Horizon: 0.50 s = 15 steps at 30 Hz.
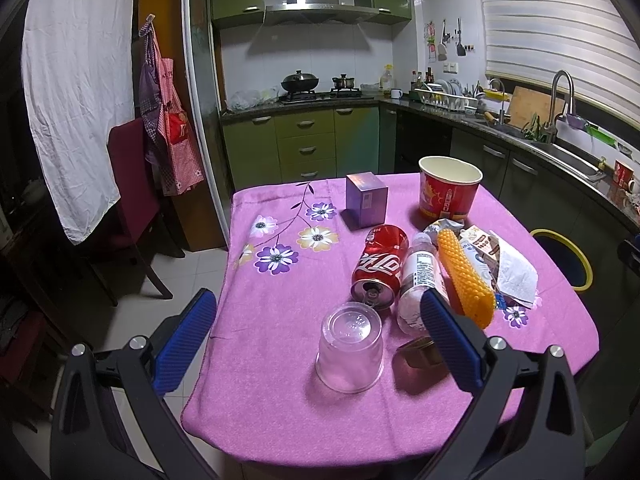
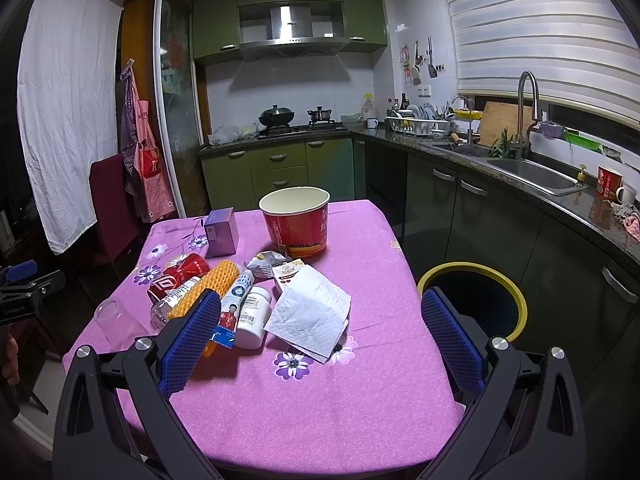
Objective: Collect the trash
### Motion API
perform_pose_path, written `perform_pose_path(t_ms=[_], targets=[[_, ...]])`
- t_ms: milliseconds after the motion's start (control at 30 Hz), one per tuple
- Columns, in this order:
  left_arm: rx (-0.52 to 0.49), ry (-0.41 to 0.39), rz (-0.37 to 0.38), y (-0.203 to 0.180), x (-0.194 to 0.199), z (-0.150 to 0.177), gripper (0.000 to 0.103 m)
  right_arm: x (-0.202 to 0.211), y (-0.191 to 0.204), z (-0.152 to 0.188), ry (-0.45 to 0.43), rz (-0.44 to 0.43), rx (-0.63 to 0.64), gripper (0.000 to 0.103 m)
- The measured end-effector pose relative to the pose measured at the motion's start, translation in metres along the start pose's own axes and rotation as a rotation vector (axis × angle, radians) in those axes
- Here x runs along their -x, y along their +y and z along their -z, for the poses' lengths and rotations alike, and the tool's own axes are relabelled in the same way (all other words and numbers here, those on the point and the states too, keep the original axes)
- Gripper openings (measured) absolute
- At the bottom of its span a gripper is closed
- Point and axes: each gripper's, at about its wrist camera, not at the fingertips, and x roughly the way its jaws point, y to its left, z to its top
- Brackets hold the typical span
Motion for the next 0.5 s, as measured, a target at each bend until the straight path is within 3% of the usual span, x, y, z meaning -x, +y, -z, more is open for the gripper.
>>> perform_pose_path(t_ms=[500], targets=[[-0.002, 0.002, 0.0, 0.0012, 0.0004, -0.0006, 0.097, -0.0011, -0.0004, -0.0004, 0.007, 0.0, 0.0, 0.099]])
